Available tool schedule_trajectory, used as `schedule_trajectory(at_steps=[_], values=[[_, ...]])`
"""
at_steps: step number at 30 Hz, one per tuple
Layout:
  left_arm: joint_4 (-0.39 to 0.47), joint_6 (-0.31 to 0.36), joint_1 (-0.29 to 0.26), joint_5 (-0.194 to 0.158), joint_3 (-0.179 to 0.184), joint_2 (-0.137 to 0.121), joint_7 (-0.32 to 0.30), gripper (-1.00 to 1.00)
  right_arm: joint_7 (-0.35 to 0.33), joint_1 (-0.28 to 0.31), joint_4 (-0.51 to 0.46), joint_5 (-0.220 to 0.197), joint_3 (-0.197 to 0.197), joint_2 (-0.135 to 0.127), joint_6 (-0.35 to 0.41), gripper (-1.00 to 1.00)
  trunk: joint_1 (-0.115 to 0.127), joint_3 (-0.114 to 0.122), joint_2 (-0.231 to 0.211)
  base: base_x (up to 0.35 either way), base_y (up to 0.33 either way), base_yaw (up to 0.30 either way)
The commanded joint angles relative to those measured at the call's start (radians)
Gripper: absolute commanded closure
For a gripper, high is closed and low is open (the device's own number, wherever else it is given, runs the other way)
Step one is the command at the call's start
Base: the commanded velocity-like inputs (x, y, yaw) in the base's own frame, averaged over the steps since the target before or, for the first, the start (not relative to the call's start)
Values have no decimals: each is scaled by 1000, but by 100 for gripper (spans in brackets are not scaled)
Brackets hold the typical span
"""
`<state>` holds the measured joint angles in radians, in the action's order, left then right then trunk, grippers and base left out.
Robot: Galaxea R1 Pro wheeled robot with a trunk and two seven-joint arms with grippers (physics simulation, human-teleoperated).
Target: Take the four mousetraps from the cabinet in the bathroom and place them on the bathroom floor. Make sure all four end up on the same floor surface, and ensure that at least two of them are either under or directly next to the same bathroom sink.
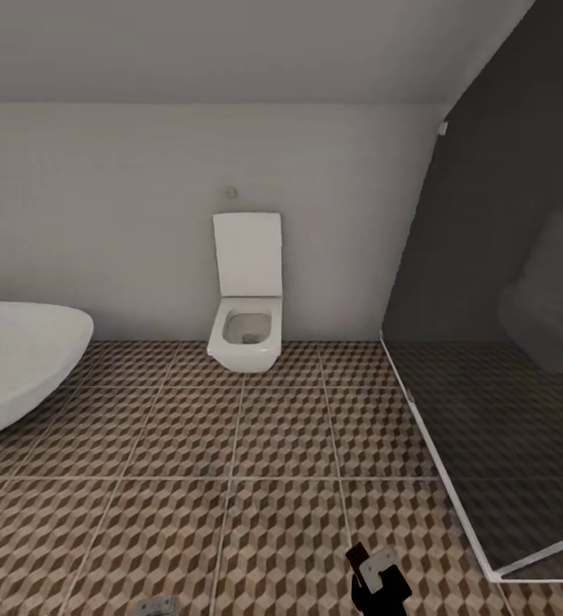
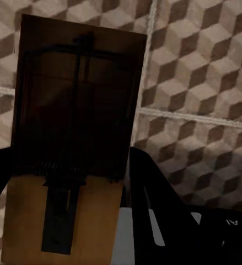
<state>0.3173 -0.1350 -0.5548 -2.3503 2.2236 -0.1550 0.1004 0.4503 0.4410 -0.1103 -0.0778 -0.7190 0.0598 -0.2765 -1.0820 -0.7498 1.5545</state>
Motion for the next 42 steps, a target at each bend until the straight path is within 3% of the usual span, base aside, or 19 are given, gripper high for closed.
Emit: schedule_trajectory(at_steps=[1, 9, 23, 42], values=[[5, -8, -2, -6, 8, 0, 5, 100, 4, 1, 1, -8, -8, 0, -4, 100, 0, -1, 0, 248, 188, 279], [6, -8, -2, -6, 8, 3, 5, 100, -6, 1, 1, -8, -8, 0, -4, 100, 0, -6, 0, 260, 185, 248], [6, -8, -2, -6, 9, 7, 5, 100, -36, 1, 9, -5, -10, -1, -6, 100, 0, -7, 0, 275, 164, 18], [6, -8, -1, -6, 8, 7, 4, 100, -35, 1, 9, -8, -8, -1, -20, 100, 0, 7, 0, 315, 91, -224]])
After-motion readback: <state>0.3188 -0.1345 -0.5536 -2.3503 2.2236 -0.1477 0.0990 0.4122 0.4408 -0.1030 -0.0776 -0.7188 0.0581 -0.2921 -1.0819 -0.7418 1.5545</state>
